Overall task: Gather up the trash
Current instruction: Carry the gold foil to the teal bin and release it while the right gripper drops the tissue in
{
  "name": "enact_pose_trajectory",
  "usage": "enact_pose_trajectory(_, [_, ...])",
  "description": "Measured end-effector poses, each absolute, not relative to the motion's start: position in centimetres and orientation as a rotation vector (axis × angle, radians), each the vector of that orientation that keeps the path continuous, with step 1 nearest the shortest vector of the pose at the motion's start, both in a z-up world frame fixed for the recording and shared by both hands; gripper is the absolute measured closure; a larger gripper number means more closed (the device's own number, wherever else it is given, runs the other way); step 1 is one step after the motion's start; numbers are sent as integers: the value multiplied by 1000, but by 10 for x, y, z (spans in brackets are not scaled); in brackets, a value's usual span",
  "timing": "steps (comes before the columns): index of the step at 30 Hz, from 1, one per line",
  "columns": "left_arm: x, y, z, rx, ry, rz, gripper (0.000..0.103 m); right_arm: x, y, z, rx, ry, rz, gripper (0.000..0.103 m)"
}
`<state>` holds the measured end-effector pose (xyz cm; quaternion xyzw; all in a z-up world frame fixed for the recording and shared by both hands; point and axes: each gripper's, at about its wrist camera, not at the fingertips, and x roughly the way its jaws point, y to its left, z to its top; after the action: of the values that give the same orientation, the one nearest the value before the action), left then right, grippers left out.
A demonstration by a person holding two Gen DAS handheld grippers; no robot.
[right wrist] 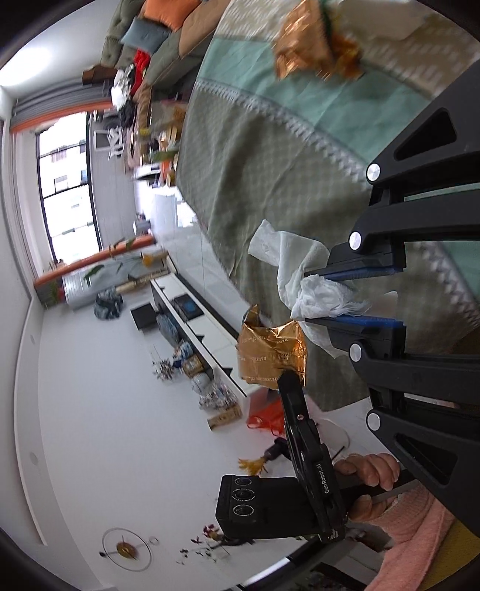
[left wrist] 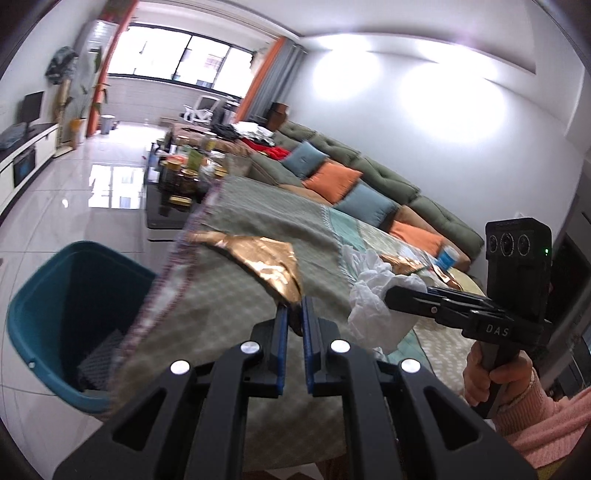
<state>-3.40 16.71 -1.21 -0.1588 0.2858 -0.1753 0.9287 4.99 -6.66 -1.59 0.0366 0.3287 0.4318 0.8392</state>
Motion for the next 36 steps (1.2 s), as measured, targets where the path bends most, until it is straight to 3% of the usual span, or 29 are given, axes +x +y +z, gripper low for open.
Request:
enact_pose_trajectory(16, [-45, 232, -7, -356, 537, -174, 94, 77, 16, -9, 18, 706, 1039, 86])
enact_pose_trajectory(36, [-32, 288, -41, -399, 625, -6, 94, 108, 117, -28, -75, 798, 1090, 86])
